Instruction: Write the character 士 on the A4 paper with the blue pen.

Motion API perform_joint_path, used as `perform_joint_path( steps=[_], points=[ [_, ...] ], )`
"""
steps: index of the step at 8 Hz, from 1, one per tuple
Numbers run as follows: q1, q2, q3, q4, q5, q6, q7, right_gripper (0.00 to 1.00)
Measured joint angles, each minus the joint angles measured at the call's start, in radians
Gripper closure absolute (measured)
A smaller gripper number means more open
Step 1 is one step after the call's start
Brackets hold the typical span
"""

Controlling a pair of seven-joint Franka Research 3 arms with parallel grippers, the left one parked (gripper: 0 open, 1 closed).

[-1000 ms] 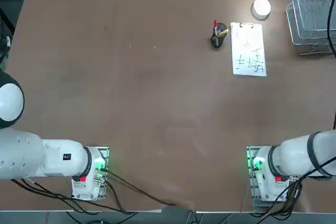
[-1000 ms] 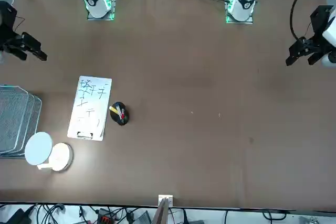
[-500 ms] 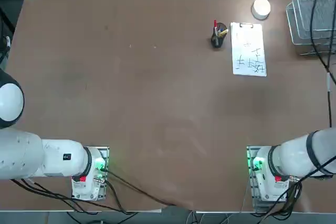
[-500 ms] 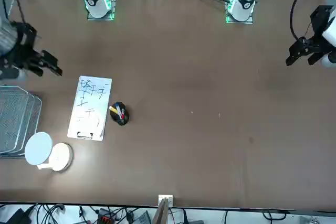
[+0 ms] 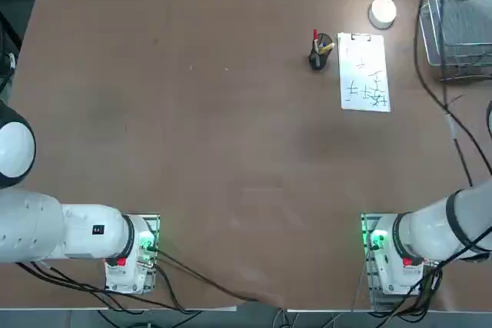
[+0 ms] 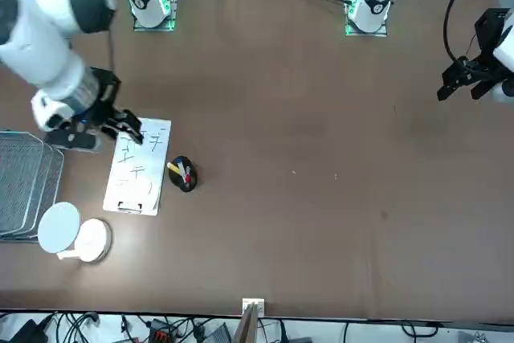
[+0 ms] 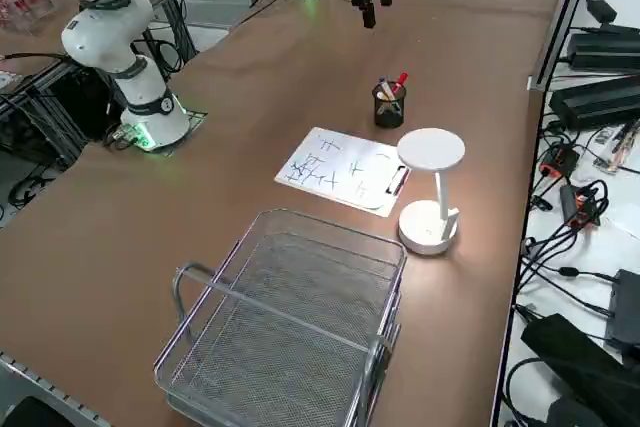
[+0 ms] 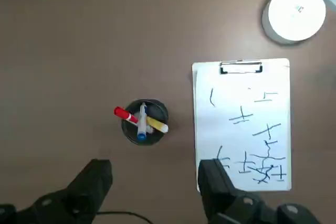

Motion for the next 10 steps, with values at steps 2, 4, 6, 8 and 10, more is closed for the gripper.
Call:
perform_joint_path(
  steps=[2, 4, 6, 8, 10],
  points=[
    [0.005, -0.029, 0.066, -0.133, -0.077, 0.173, 0.111, 0.0],
    [-0.003, -0.067, 0.086, -0.312, -0.104, 0.397, 0.143, 0.0],
    [-0.017, -0.076, 0.089, -0.413, -0.156, 0.543, 0.161, 0.04],
    [-0.034, -0.073, 0.09, -0.445, -0.165, 0.603, 0.161, 0.13],
    [-0.04, -0.051, 0.09, -0.477, -0.186, 0.676, 0.161, 0.18]
  ],
)
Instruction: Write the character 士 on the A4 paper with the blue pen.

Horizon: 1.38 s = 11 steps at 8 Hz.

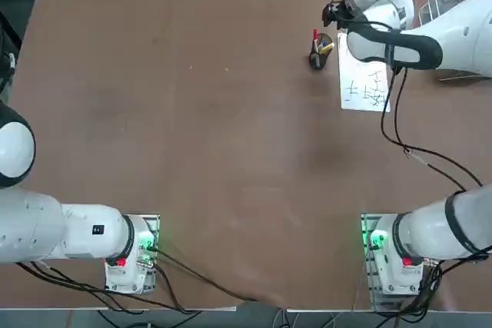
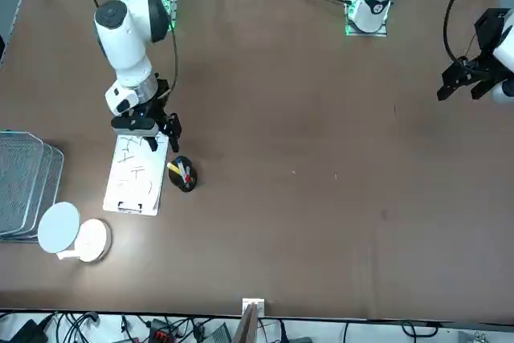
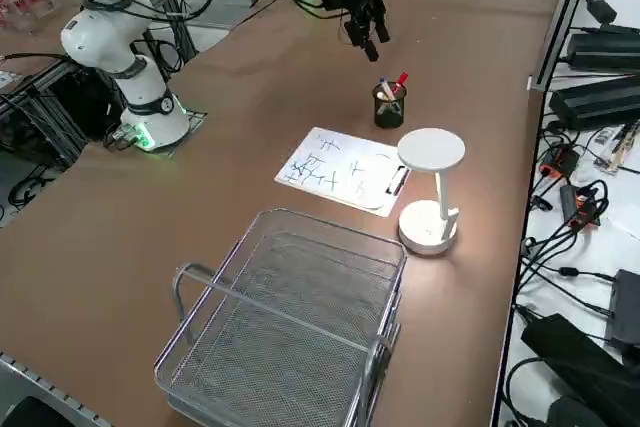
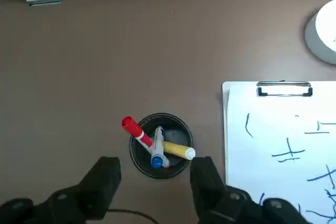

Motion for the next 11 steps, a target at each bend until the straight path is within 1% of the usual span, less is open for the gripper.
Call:
perform_joint_path(
  steps=[2, 5, 7, 11],
  points=[
    [-0.001, 0.033, 0.0, -0.019, -0.004, 0.047, 0.006, 0.22],
    [-0.002, 0.076, 0.0, -0.02, -0.009, 0.098, 0.008, 0.23],
    [-0.004, 0.109, 0.0, -0.021, -0.009, 0.135, 0.008, 0.26],
    [-0.005, 0.16, 0.0, -0.021, -0.015, 0.164, 0.009, 0.27]
  ],
)
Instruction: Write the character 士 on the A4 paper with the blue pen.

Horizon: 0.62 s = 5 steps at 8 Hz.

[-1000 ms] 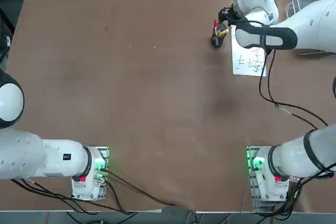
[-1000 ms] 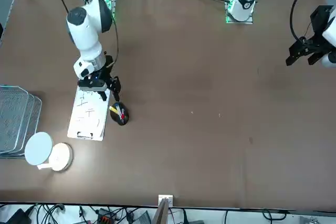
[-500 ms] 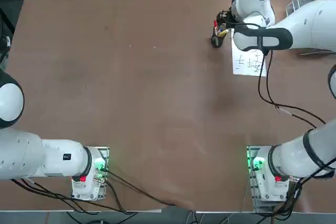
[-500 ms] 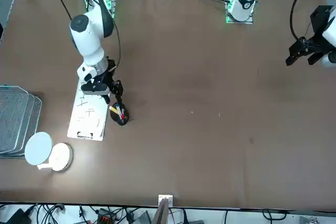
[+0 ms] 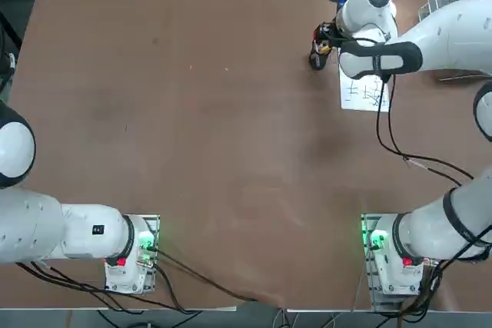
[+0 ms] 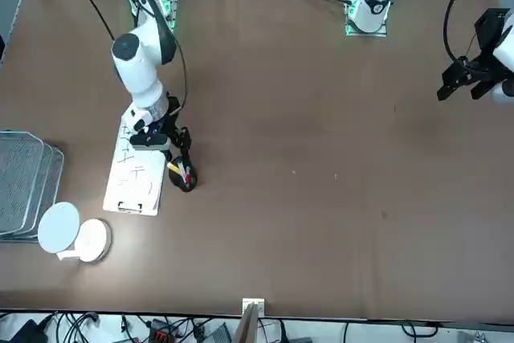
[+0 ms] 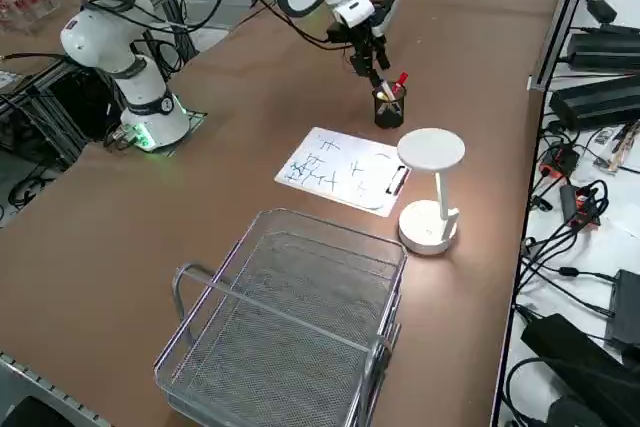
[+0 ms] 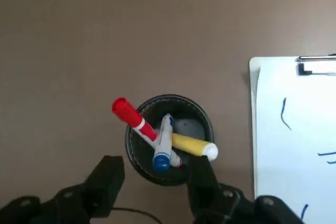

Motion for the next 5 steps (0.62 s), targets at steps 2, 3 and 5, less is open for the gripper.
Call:
perform_joint_path(
  steps=[2, 3, 5],
  points=[
    [0.0, 0.017, -0.001, 0.0, -0.003, 0.014, 0.0, 0.29],
    [-0.001, 0.026, -0.005, 0.0, -0.012, 0.024, 0.0, 0.29],
    [-0.001, 0.039, -0.02, 0.0, -0.039, 0.035, 0.003, 0.3]
  ],
)
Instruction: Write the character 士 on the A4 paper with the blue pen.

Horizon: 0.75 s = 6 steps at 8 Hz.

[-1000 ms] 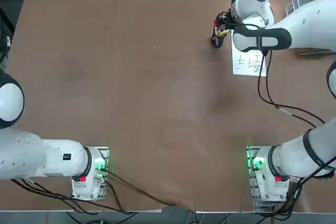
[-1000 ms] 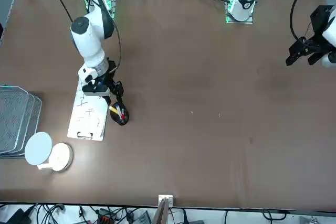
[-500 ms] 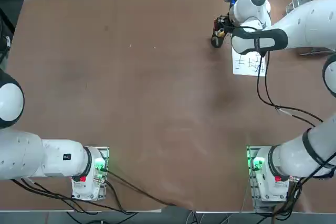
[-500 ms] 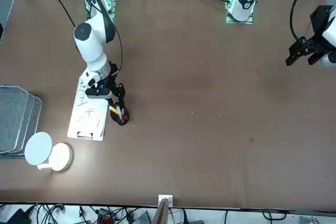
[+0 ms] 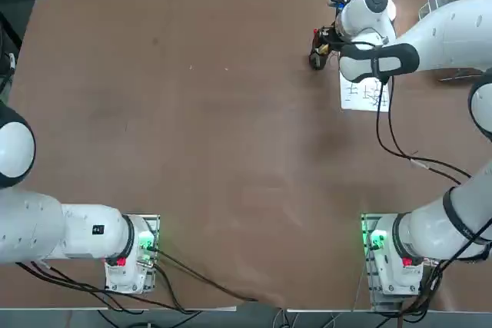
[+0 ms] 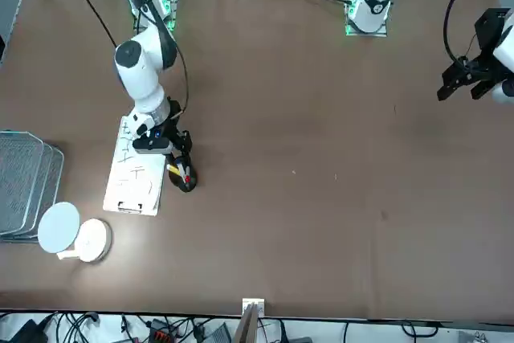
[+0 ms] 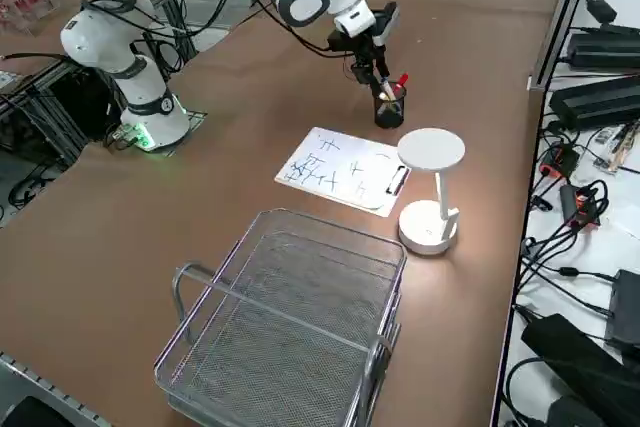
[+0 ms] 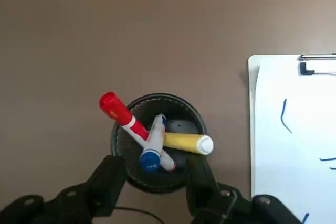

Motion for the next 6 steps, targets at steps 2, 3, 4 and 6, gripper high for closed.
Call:
perform_joint_path(
  steps=[2, 3, 4, 6],
  points=[
    [0.0, 0.009, -0.007, 0.004, -0.007, 0.007, 0.0, 0.31],
    [0.0, 0.013, -0.007, 0.006, -0.007, 0.008, 0.0, 0.31],
    [0.001, 0.018, -0.007, 0.01, -0.008, 0.009, 0.0, 0.31],
    [0.003, 0.024, -0.007, 0.021, -0.008, 0.009, 0.0, 0.31]
  ],
)
